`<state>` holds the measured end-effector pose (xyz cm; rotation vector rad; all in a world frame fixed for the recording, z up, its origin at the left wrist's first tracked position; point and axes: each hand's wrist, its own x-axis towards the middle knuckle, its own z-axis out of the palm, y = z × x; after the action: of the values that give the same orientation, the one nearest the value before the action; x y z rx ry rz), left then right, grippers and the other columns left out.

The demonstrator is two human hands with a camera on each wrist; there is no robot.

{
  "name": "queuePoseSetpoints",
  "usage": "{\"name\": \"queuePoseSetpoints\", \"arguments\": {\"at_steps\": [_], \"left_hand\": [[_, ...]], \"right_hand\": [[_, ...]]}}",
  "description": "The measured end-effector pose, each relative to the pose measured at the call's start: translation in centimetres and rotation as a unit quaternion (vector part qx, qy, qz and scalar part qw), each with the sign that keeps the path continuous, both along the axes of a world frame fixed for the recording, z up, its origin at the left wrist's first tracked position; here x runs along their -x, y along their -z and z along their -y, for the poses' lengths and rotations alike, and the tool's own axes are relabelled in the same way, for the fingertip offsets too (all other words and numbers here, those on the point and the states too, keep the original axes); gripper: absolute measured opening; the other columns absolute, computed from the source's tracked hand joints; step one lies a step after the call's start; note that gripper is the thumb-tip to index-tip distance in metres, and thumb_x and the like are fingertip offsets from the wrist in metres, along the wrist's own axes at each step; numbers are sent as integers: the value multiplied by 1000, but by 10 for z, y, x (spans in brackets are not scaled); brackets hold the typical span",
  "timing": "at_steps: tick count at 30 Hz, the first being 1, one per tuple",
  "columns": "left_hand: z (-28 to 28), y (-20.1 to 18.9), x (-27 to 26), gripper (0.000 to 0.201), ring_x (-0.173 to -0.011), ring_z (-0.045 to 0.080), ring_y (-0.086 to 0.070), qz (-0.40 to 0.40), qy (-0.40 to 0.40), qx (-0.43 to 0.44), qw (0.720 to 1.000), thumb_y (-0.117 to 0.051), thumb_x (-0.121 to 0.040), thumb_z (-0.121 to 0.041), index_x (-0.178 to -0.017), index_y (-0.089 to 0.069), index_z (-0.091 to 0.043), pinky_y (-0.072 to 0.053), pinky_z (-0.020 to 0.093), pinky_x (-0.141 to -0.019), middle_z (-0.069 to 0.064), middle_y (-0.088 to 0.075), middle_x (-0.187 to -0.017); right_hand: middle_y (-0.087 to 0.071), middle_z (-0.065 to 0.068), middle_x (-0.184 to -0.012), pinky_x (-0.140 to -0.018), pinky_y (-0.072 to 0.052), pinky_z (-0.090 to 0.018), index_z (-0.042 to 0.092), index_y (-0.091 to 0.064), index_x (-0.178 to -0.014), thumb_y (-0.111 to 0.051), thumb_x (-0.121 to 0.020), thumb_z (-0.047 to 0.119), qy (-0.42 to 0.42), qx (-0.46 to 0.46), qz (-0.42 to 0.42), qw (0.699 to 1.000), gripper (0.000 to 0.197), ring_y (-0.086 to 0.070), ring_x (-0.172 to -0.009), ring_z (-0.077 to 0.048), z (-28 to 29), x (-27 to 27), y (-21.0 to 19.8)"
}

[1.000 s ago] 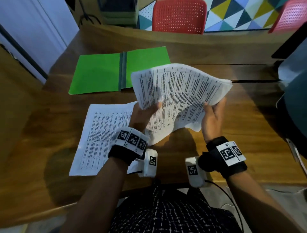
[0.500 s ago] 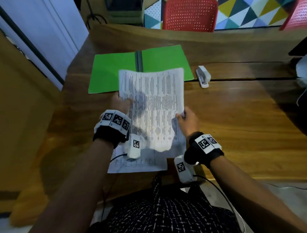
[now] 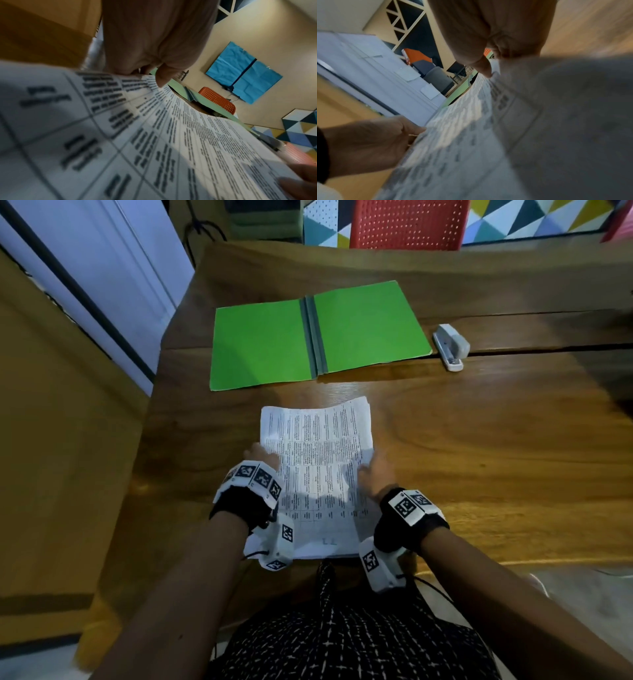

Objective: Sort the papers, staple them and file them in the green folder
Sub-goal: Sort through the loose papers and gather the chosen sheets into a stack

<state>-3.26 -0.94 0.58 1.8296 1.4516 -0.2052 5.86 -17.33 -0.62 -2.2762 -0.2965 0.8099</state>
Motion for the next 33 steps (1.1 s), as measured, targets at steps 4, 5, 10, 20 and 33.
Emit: {"name": "queuePoseSetpoints", "arguments": {"at_steps": [4, 5, 10, 20, 33], "left_hand": [[2, -7, 0, 28, -109, 35, -52, 117, -17, 27, 993, -33, -95, 0, -119, -46, 7, -41, 40, -89, 27, -49, -132], [3, -10, -2, 27, -106, 34, -53, 164, -28, 14, 986, -34, -94, 2, -116, -48, 6, -42, 40, -86, 25, -54, -126], [17, -68, -40, 34, -71, 20, -47, 436, -63, 17, 898, -31, -90, 14, -85, -46, -16, -36, 23, -58, 1, -47, -74], [64, -102, -70, 10, -67, -3, -51, 522, -7, 7, 853, -47, -89, -25, -91, -39, -28, -47, 18, -67, -14, -48, -81], [79, -89, -75, 46, -109, 36, -59, 418, 11, -58, 906, -46, -91, -29, -122, -46, 6, -49, 45, -95, 30, -58, -114]], "right_hand": [[-56, -23, -123, -93, -48, -37, -3, -44, -122, -42, -91, -1, 4, -22, 13, 1000, 31, -54, -113, -34, 7, 1, -16], [-57, -22, -120, -87, -50, -35, -3, -45, -118, -43, -91, 0, 17, -46, 39, 998, 27, -56, -108, -33, 11, -4, -24], [-52, -6, -99, -56, -42, -4, 1, -40, -109, -46, -93, 4, 93, -220, 217, 946, 18, -51, -89, -13, 24, -31, -95], [-57, 9, -98, -78, -49, -16, 2, -41, -121, -63, -83, 6, 189, -376, 212, 882, 44, -59, -88, 12, 59, -51, -112], [-64, -4, -99, -91, -53, -45, 5, -60, -109, -71, -77, 7, 200, -351, 139, 904, 34, -63, -94, -20, 63, -61, -106]]}}
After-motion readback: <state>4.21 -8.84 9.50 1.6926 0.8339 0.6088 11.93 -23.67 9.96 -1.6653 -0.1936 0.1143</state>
